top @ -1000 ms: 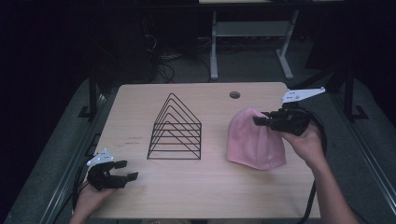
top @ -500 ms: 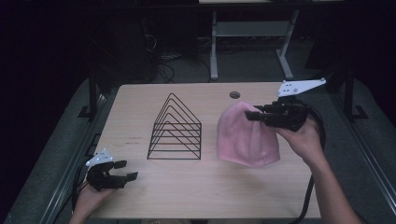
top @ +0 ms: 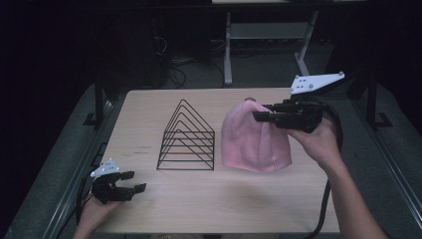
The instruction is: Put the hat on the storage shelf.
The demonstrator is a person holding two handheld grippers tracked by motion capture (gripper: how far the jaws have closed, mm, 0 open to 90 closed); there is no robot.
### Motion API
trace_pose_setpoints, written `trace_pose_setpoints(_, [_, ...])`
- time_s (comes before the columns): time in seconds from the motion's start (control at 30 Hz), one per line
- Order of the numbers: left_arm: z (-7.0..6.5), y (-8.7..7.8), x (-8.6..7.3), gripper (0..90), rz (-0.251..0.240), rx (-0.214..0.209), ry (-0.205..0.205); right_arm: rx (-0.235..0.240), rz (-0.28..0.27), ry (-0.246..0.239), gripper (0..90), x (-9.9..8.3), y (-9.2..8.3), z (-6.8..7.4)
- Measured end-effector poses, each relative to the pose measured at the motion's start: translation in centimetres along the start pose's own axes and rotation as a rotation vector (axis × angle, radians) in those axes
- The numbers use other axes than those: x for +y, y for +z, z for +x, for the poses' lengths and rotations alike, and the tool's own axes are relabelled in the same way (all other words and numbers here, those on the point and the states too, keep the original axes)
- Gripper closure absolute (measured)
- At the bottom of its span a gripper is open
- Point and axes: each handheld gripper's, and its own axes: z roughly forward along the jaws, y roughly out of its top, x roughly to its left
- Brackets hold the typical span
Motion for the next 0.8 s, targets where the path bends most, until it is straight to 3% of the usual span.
trace_pose_setpoints(0.2, [0.1,0.0,-0.1,24.1,-0.002,-0.014,-0.018,0.015,-0.018,-0.014,74.2,1.2,0.4,0.5])
trace_pose_setpoints(0.8, [0.1,0.1,0.7,25.1,-0.023,-0.071,-0.013,0.061,-0.055,-0.080,74.1,5.5,2.8,2.1])
